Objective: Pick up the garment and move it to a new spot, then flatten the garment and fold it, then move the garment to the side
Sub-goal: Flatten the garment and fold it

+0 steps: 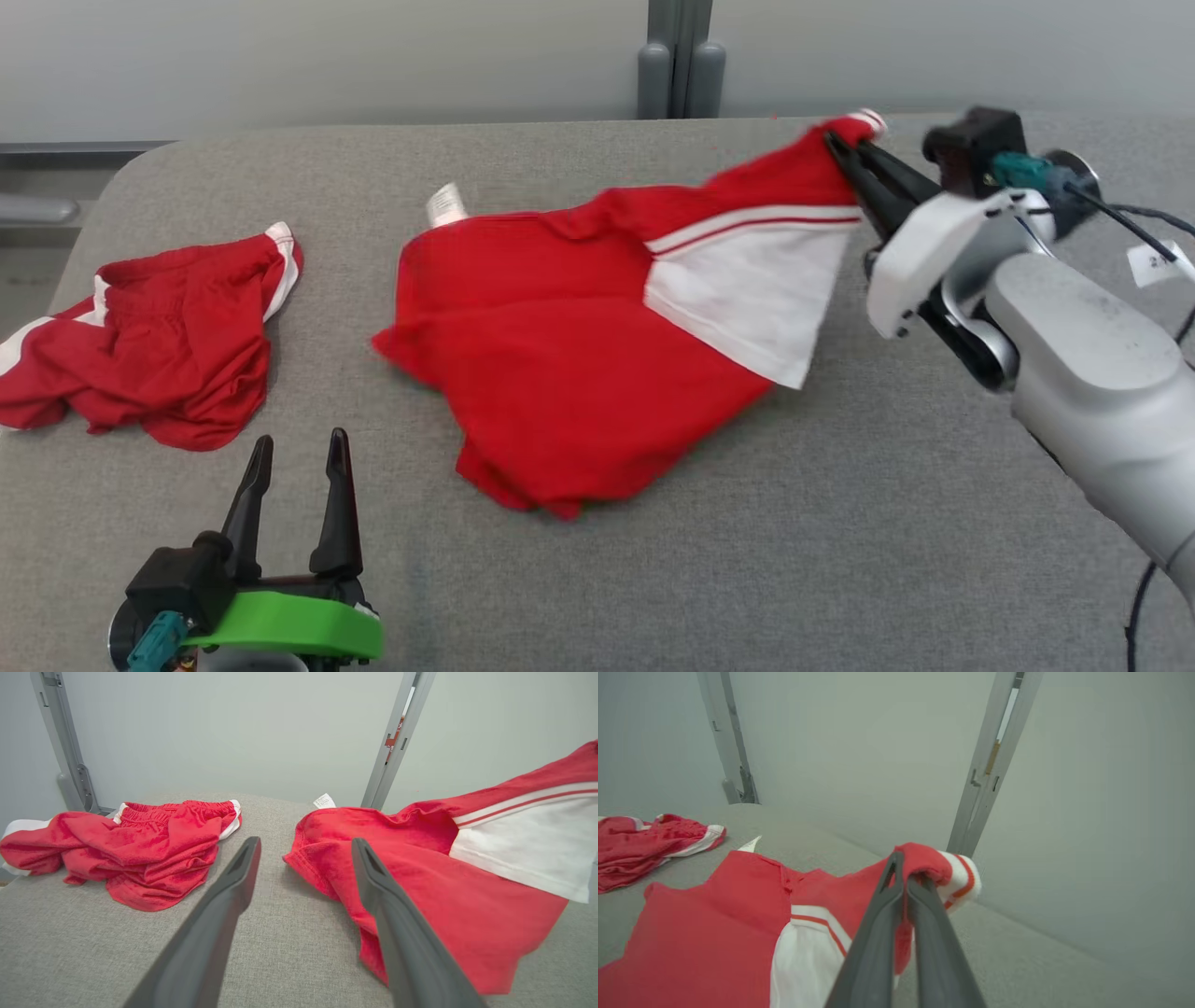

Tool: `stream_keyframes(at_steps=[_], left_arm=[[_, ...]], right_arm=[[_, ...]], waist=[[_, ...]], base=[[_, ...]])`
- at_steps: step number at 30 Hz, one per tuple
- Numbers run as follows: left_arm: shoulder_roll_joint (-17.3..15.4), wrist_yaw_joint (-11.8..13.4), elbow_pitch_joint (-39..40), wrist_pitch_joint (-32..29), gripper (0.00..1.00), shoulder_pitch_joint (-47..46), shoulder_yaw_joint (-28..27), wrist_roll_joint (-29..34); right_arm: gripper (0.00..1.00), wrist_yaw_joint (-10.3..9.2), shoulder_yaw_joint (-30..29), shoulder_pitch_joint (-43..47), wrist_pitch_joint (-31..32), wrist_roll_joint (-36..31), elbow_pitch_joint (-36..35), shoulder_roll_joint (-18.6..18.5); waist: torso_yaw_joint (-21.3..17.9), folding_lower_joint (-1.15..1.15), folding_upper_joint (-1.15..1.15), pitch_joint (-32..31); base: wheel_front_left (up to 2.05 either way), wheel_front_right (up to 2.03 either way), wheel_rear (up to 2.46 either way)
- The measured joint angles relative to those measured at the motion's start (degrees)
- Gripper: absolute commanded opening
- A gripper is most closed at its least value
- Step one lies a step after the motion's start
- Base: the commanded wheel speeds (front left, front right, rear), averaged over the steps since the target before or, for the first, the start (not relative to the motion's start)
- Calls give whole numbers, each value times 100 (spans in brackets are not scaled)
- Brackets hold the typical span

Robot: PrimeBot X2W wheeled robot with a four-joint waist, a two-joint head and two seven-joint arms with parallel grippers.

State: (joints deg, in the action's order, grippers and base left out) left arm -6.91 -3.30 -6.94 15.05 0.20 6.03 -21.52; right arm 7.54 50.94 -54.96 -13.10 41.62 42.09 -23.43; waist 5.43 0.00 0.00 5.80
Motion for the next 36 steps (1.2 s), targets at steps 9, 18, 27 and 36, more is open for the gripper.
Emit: stream_keyframes(at_steps=[9,18,27,36], left_arm=[[-9,-74,-41,0,100,-90,25,48],[-8,-74,-54,1,100,-49,20,58],[-7,-81,-20,9,100,18,29,69],[-54,-71,4,9,100,-2,19,74]], right_arm=[[100,0,-775,443,-58,-267,1924,-90],[100,0,-1173,1046,809,131,2583,656],[100,0,-1367,1650,973,343,2264,1238],[100,0,-1884,1585,470,310,2496,1481]], waist=[[-227,0,0,84],[-359,0,0,-47],[-394,0,0,-81],[-225,0,0,17]], base=[[0,0,0],[0,0,0],[0,0,0],[0,0,0]])
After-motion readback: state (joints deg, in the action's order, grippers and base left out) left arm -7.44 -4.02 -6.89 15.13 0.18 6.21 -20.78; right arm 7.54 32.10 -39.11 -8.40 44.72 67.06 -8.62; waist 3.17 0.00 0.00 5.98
